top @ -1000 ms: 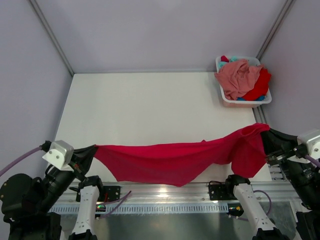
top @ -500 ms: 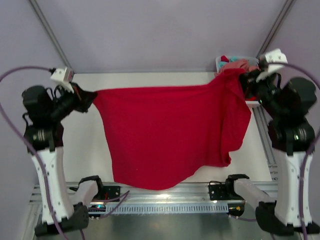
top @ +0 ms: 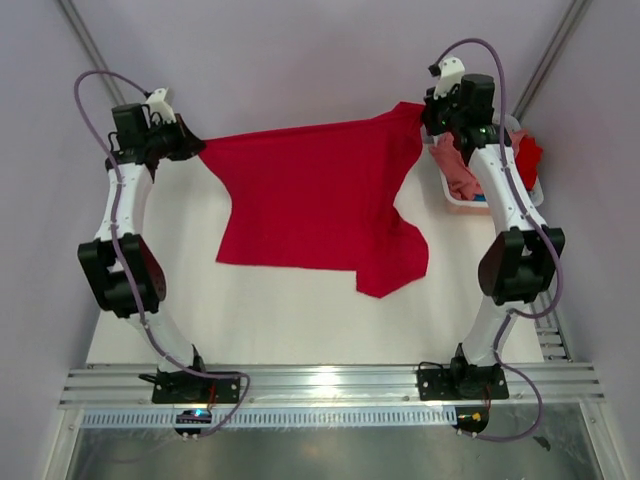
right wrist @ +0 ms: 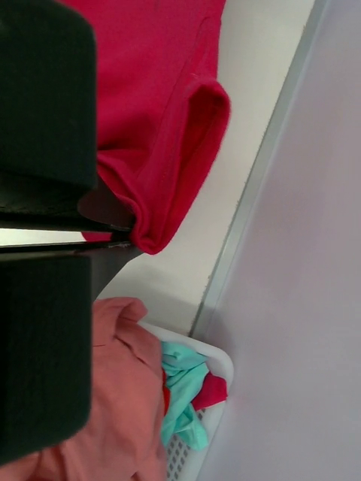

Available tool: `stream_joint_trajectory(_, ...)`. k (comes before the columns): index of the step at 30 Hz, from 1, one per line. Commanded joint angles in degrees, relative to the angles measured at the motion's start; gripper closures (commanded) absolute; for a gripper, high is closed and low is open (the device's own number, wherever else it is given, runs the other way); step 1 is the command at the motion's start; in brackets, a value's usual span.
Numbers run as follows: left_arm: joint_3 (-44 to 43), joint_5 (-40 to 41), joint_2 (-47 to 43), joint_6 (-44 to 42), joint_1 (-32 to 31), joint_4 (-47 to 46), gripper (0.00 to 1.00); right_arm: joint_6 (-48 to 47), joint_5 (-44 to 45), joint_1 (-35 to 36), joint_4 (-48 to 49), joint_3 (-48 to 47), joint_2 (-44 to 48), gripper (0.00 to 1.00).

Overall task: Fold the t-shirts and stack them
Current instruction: Flatten the tshirt out

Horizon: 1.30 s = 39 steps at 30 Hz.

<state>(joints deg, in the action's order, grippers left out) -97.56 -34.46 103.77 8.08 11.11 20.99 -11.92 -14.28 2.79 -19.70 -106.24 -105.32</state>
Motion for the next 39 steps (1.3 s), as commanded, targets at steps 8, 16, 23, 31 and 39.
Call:
stream_joint_trajectory(8,-7.65,6.06,11.63,-5.88,-0.13,-4.56,1.00,-2.40,10.85,-0.94,10.20,-5.65,-10.70,0.97)
stream_joint_trajectory(16,-7.83,8.53,12.52,-5.79,-0.74,-4.82,1.00,-1.87,12.53,-0.94,12.32,-3.37,-10.27,0.97)
stream_joint_trajectory(23,-4.06,17.13,8.12,-4.74,-1.88,-6.57,1.00,0.31,13.05,-0.94,13.46,-1.35,-5.69,0.97)
stream_joint_trajectory(31,-4.47,25.49,10.84,-5.62,-5.05,-9.40,1.00,1.38,18.58,-0.77,18.56,2.08,-6.65,0.97)
stream_joint_trajectory(39,-2.65,27.42,8.39,-5.53,-5.14,-9.39,1.00,1.20,17.27,-0.77,19.35,7.17,-3.59,0.97)
